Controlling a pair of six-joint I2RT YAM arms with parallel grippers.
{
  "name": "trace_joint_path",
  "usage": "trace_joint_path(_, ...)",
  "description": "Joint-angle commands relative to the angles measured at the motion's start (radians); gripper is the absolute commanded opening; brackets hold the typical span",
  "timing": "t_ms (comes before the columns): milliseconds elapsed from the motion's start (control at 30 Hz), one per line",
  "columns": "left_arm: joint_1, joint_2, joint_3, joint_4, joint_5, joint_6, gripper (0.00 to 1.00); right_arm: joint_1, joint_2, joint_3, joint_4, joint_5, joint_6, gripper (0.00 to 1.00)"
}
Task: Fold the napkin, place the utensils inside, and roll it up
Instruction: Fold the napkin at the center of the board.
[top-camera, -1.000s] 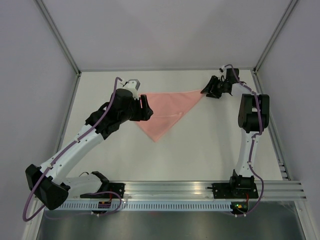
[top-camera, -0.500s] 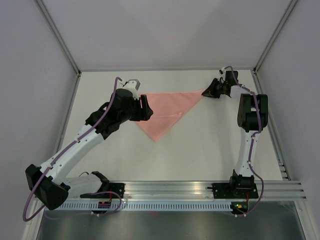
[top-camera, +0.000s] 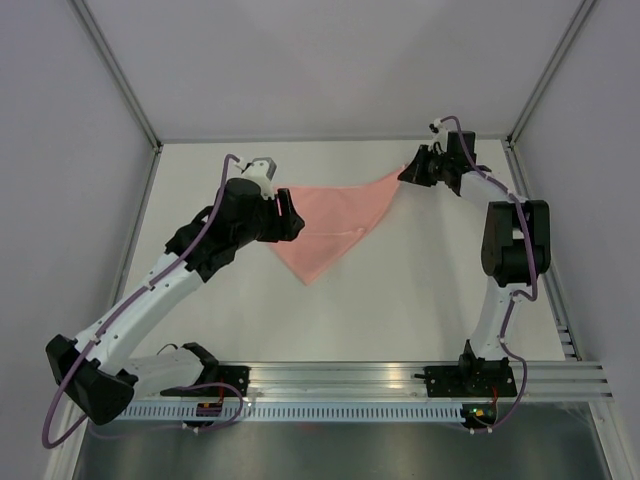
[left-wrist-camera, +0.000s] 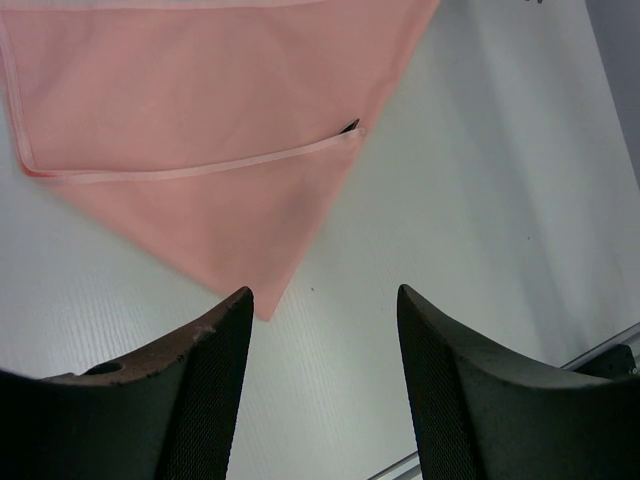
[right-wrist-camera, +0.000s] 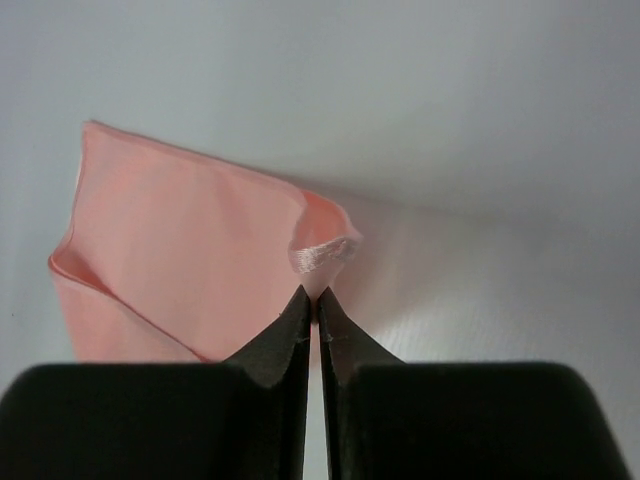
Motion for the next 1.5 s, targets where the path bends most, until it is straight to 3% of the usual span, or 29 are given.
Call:
trace_joint_path(0, 0.000, -0.053, 0.020, 0.029, -0.007, -0.056, 0.64, 0.097, -0.120, -0.042, 0.044, 0.013, -0.134, 0.11)
trace_joint_path(300, 0.000, -0.155, 0.026, 0.013, -0.069, -0.116, 0.63, 0.402, -0.285, -0.186, -0.016, 0.110, -0.455, 0.09)
trace_joint_path(600, 0.000, -0.170, 0.028, 0.006, -0.070, -0.132, 0.64, 0.671, -0.296, -0.257, -0.069, 0.199, -0.643, 0.08)
trace_joint_path(1033, 0.001, -0.164, 0.014, 0.006, -0.072, -0.132, 0.64, 0.792, -0.233, -0.287, -0.077, 0.240, -0.694, 0.06)
trace_joint_path(1467, 0.001, -0.167, -0.003, 0.010, -0.063, -0.127, 0.64, 0.838, -0.125, -0.200, -0.079, 0.260, -0.648, 0.07)
